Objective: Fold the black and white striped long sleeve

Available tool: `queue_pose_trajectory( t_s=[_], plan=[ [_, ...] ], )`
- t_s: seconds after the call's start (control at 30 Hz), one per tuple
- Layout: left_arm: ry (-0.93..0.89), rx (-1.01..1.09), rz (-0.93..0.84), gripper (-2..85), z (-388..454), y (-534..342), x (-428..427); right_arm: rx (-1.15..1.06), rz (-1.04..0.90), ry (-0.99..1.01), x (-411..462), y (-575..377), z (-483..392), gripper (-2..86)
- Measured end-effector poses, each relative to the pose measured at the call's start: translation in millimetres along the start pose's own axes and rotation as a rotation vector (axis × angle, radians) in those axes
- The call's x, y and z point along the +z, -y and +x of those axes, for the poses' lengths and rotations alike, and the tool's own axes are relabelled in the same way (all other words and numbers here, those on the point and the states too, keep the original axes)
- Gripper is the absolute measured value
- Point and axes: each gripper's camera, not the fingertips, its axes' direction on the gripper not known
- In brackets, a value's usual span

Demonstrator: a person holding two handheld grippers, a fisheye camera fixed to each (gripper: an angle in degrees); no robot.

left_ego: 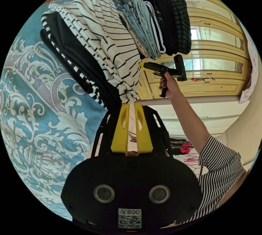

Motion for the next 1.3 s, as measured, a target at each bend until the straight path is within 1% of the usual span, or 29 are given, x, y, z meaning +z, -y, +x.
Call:
queue_pose_trajectory(
  t_s=[0.13,0.23,0.3,0.33,0.4,0.47,0.53,0.6,0.7,0.8,0.87,0.9,0.97,1.07,1.1,1.13,1.17,1.2,1.23,1.3],
  plan=[
    [-0.041,0.029,0.063,1.2,2.5,-11.1,0.6,0.044,0.096,-0.009,-7.7,-17.7,19.9,4.3],
    [0.044,0.105,0.119,0.6,16.2,-8.9,-3.5,0.080,0.217,-0.035,-17.7,-40.7,20.4,1.9],
    [0.108,0.133,0.133,0.4,21.1,-1.0,-0.6,0.040,0.281,-0.041,-19.2,-51.6,5.0,1.1],
    [0.158,0.135,0.119,0.3,21.0,5.9,5.8,-0.020,0.304,-0.043,-13.4,-54.1,-11.3,0.7],
    [0.203,0.097,0.073,0.3,13.7,14.9,20.2,-0.070,0.272,-0.086,7.9,-45.6,-34.2,0.4],
    [0.232,0.037,0.002,0.2,-1.0,19.7,39.8,-0.099,0.206,-0.213,49.1,-24.9,-55.4,0.2],
    [0.221,0.044,0.007,0.2,-4.2,17.0,44.7,-0.092,0.136,-0.284,84.8,-8.3,-58.2,0.2],
    [0.226,0.051,0.012,0.2,-2.8,13.8,46.3,-0.088,0.140,-0.303,104.4,-1.9,-59.1,0.1],
    [0.258,0.104,0.018,0.2,6.0,6.0,46.9,-0.100,0.158,-0.337,128.5,-4.3,-64.1,0.1],
    [0.332,0.212,0.064,0.1,23.6,-12.3,37.4,-0.155,0.217,-0.434,159.5,-18.7,-77.8,0.1],
    [0.475,0.301,0.083,0.1,35.4,-34.1,27.1,-0.170,0.240,-0.499,184.1,-24.9,-86.7,0.1],
    [0.517,0.318,0.084,0.1,36.5,-39.9,24.7,-0.169,0.240,-0.507,189.5,-25.3,-87.7,0.1],
    [0.685,0.346,0.049,0.1,30.5,-61.6,17.9,-0.146,0.240,-0.495,206.2,-26.4,-85.3,0.1],
    [0.811,0.303,-0.026,0.2,7.8,-84.2,10.7,-0.063,0.241,-0.423,215.7,-31.4,-76.9,0.2],
    [0.823,0.293,-0.037,0.2,3.2,-88.2,9.3,-0.052,0.252,-0.408,215.8,-34.2,-77.2,0.2],
    [0.838,0.265,-0.068,0.3,-5.8,-94.7,7.5,-0.049,0.305,-0.384,213.9,-43.3,-83.0,0.3],
    [0.820,0.274,-0.057,0.3,-10.0,-101.9,4.0,-0.072,0.378,-0.356,211.5,-54.1,-94.7,0.4],
    [0.810,0.283,-0.046,0.3,-10.5,-105.3,1.8,-0.086,0.409,-0.336,210.9,-58.3,-101.7,0.5],
    [0.798,0.286,-0.043,0.3,-12.5,-109.5,-0.5,-0.124,0.460,-0.287,212.1,-63.5,-118.9,0.7],
    [0.784,0.288,-0.038,0.3,-14.1,-114.0,-4.3,-0.212,0.498,-0.202,221.5,-61.5,-153.0,1.3]
  ],
)
